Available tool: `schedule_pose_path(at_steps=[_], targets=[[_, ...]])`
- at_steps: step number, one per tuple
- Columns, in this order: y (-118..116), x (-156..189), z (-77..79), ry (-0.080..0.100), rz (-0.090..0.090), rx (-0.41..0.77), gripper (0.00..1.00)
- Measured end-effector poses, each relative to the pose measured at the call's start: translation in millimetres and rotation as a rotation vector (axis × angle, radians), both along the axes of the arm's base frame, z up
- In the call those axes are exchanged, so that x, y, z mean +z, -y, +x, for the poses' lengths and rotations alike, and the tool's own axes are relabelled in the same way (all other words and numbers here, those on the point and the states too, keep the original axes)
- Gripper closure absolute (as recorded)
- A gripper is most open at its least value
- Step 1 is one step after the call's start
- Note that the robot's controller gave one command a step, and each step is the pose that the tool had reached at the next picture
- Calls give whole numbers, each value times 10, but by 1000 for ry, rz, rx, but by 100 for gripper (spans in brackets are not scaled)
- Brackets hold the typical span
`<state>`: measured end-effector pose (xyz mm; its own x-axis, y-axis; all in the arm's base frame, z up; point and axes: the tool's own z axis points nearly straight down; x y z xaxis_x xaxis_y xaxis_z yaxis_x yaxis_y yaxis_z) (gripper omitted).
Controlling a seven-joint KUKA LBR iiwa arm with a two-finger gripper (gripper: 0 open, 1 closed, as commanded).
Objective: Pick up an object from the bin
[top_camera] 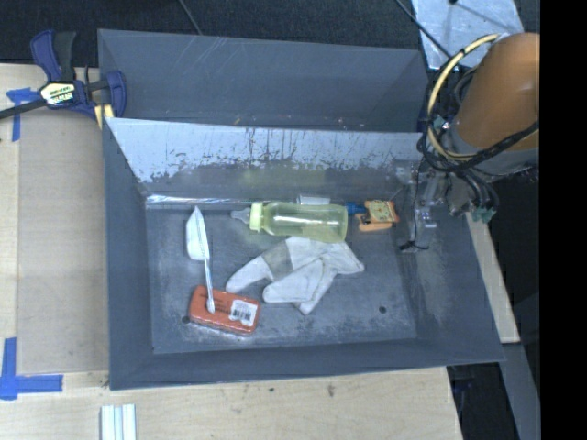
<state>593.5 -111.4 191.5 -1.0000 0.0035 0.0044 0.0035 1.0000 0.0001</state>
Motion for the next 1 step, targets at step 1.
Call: schedule_pose_path(at_steps=[1], targets=[[-4, 50, 17, 8, -1, 2, 0]])
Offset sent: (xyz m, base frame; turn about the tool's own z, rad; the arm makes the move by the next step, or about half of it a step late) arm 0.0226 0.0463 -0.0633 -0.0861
